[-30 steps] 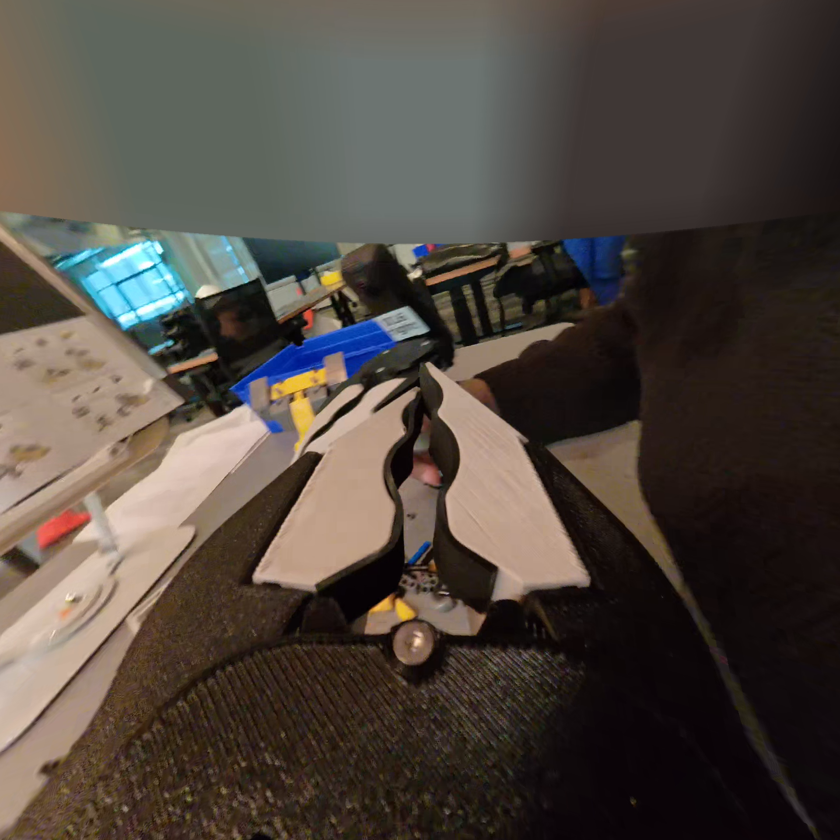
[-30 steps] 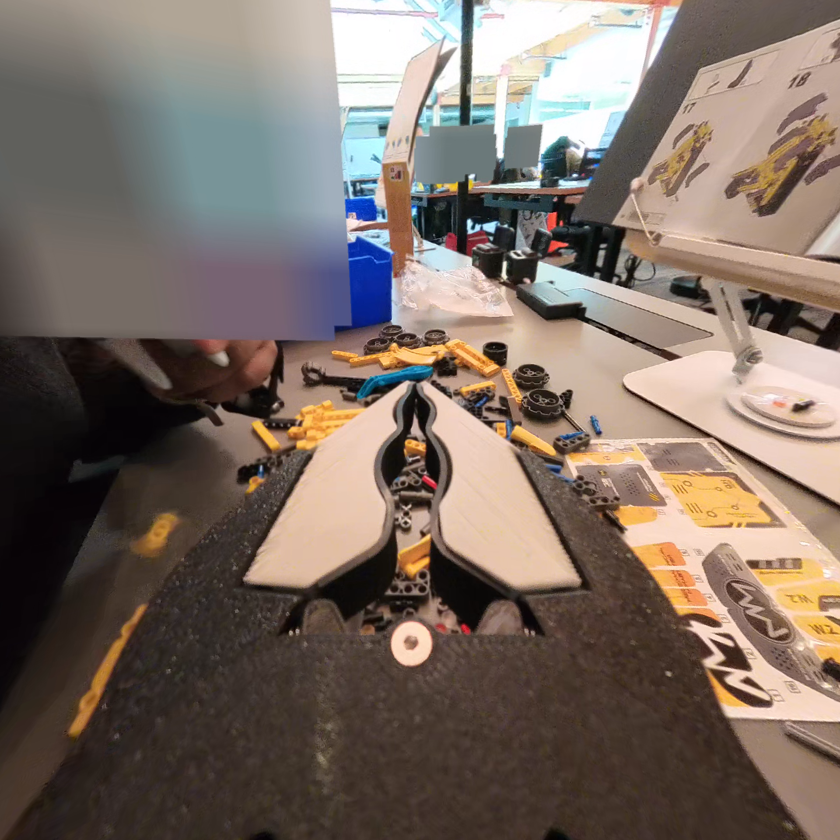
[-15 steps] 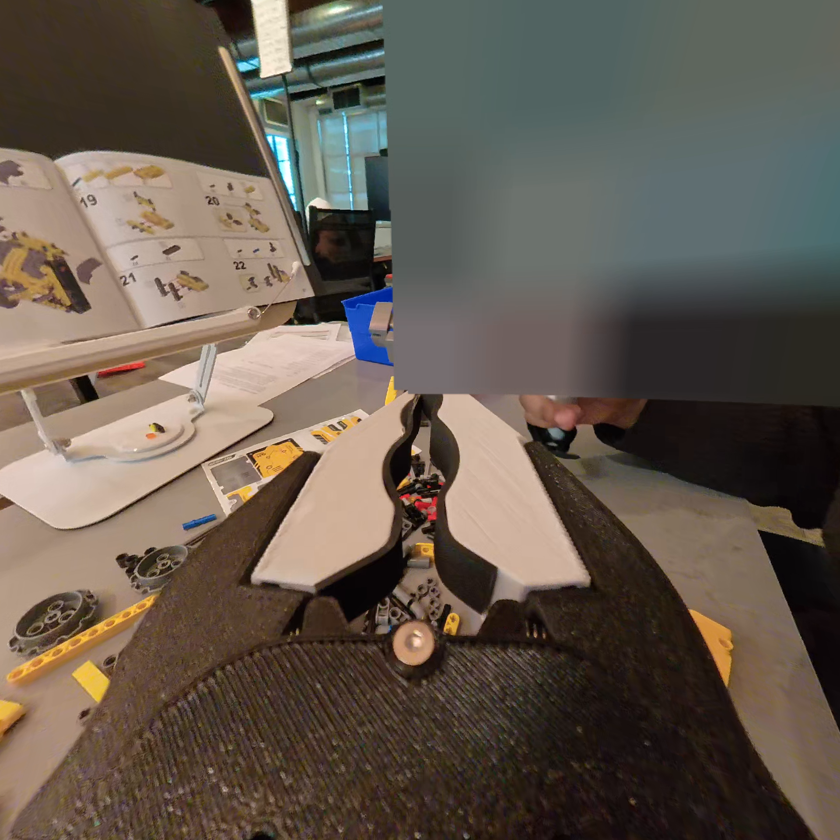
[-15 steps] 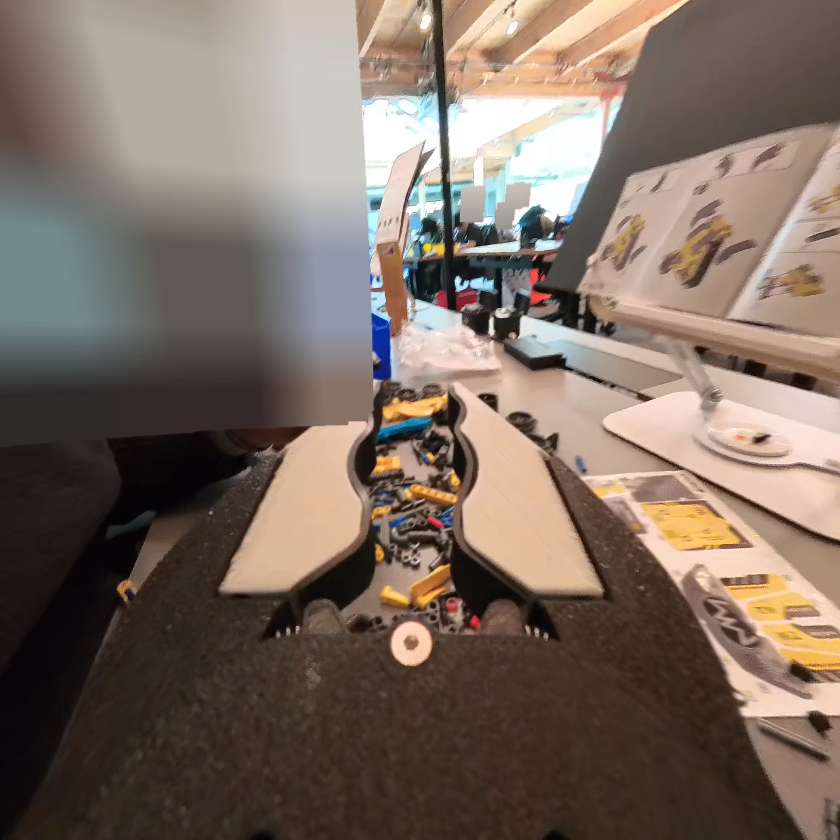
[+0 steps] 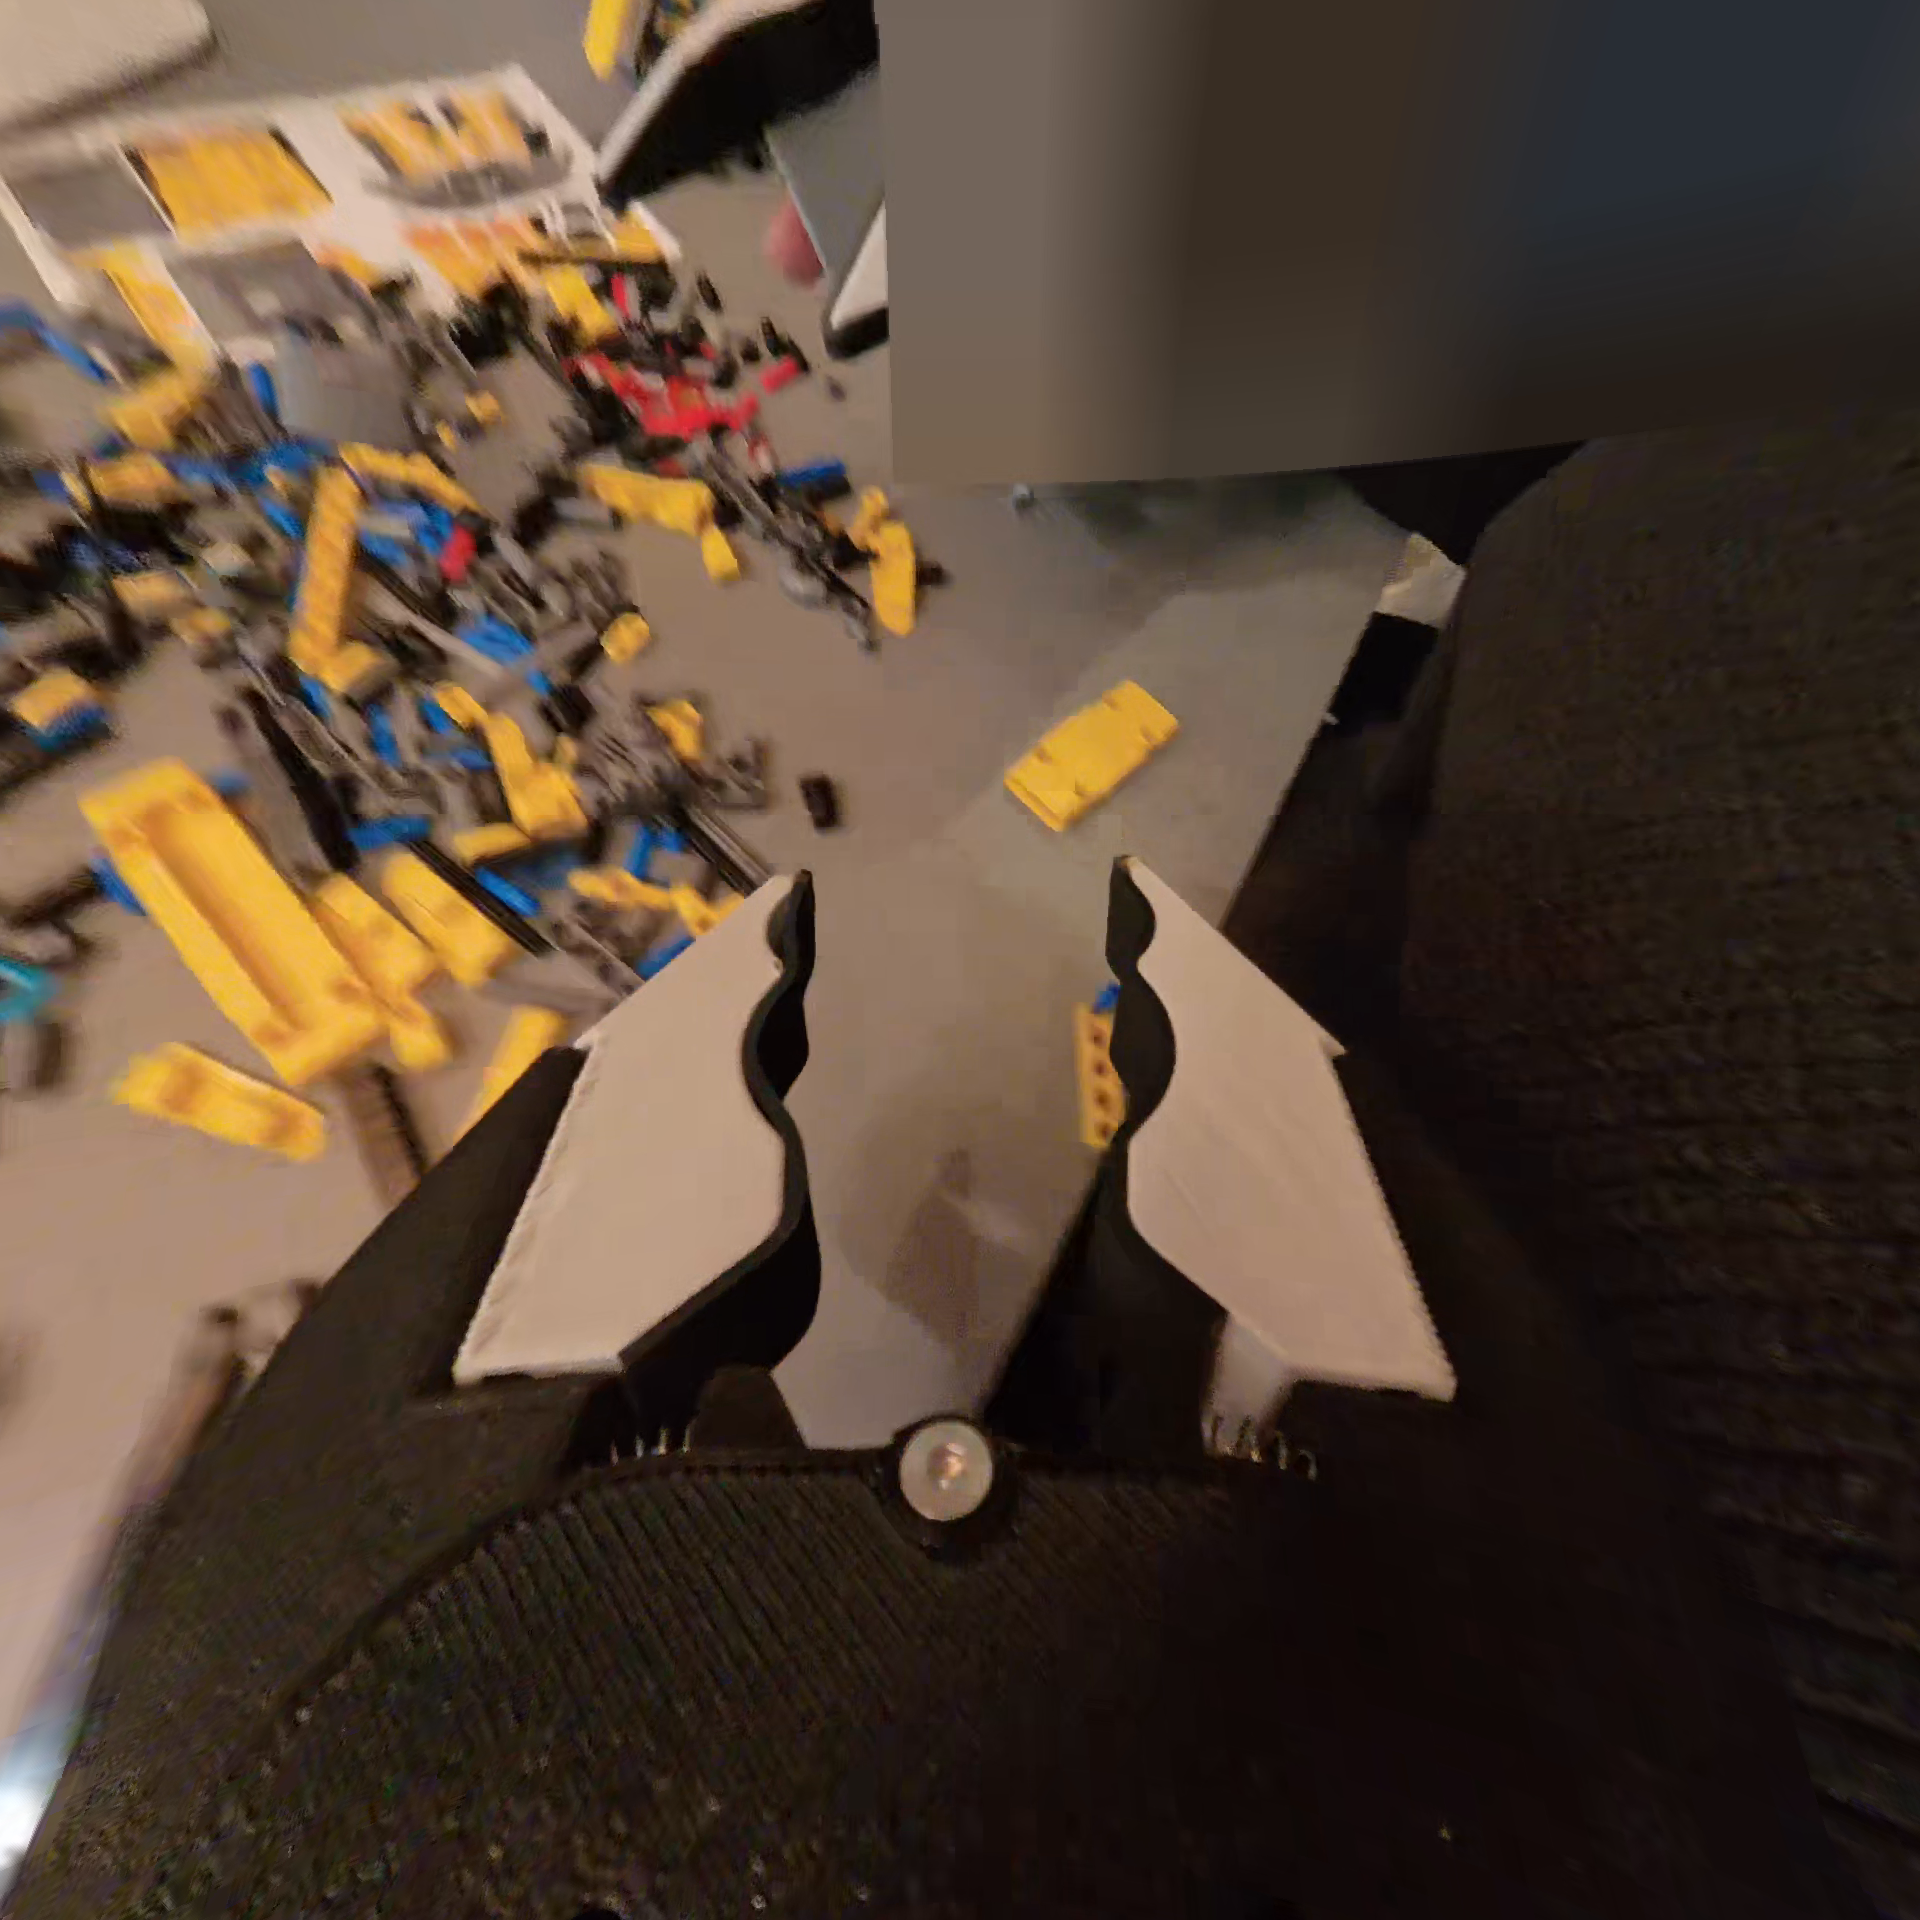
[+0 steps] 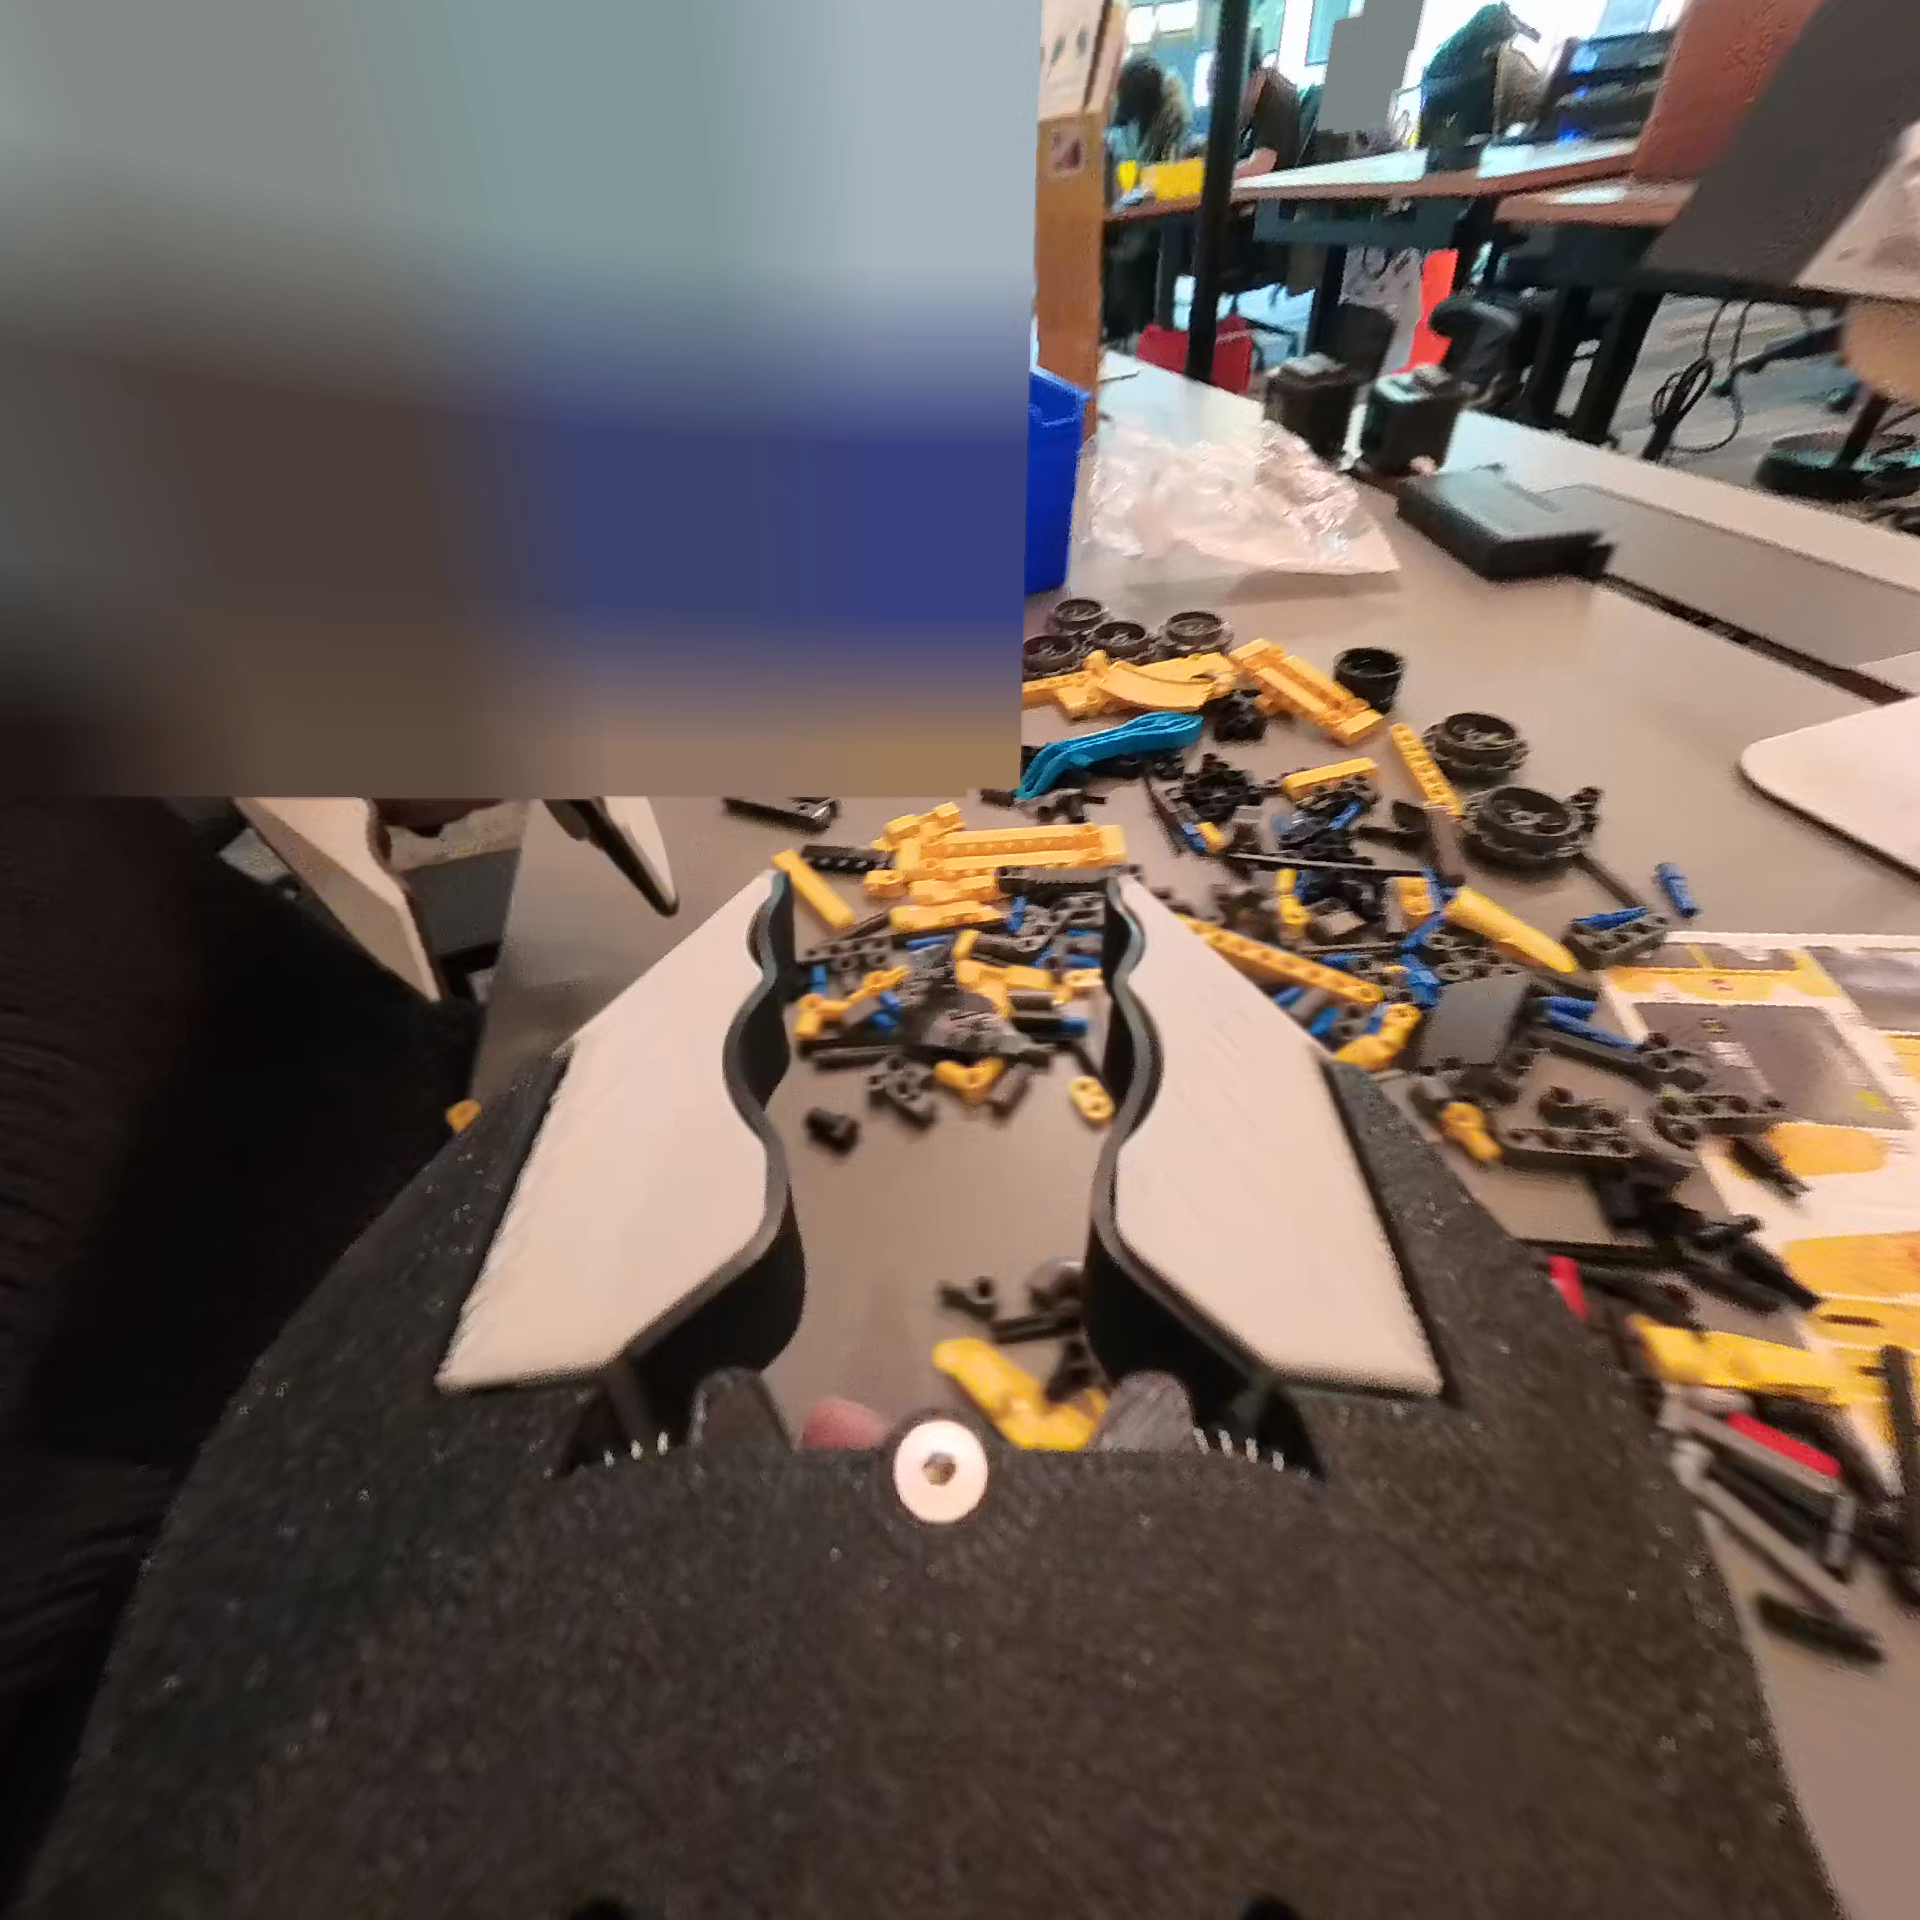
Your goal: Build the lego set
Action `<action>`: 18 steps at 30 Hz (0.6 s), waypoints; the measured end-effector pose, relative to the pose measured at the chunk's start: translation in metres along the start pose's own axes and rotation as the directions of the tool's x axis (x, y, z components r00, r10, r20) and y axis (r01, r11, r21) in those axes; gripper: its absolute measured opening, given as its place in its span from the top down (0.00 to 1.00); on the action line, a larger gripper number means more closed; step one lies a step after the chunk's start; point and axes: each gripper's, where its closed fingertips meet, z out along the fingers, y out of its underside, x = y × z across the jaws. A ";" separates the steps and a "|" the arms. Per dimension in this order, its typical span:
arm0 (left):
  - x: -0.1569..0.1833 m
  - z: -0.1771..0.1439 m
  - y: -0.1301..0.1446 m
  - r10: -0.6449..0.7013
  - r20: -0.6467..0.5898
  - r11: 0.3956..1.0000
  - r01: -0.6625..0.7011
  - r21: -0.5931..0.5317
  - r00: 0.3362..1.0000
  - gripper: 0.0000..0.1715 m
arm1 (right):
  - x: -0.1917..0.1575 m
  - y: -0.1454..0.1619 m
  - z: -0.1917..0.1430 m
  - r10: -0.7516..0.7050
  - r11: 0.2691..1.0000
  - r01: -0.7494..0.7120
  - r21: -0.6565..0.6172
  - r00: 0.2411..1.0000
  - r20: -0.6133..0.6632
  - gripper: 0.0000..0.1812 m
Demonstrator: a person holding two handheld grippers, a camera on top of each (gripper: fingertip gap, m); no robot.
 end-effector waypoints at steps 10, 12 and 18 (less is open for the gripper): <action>0.031 0.020 0.055 0.055 0.097 0.996 -0.048 -0.076 0.994 0.78 | -0.115 0.054 0.007 -0.007 0.974 0.000 -0.227 1.000 -0.029 0.74; 0.029 0.023 0.060 0.064 0.105 0.994 -0.055 -0.093 0.992 0.79 | -0.128 0.065 0.008 0.020 0.973 -0.030 -0.227 0.999 -0.045 0.79; 0.022 0.027 0.060 0.079 0.108 0.992 -0.068 -0.104 0.991 0.98 | -0.127 0.080 0.009 0.098 0.970 -0.115 -0.214 0.991 -0.086 0.80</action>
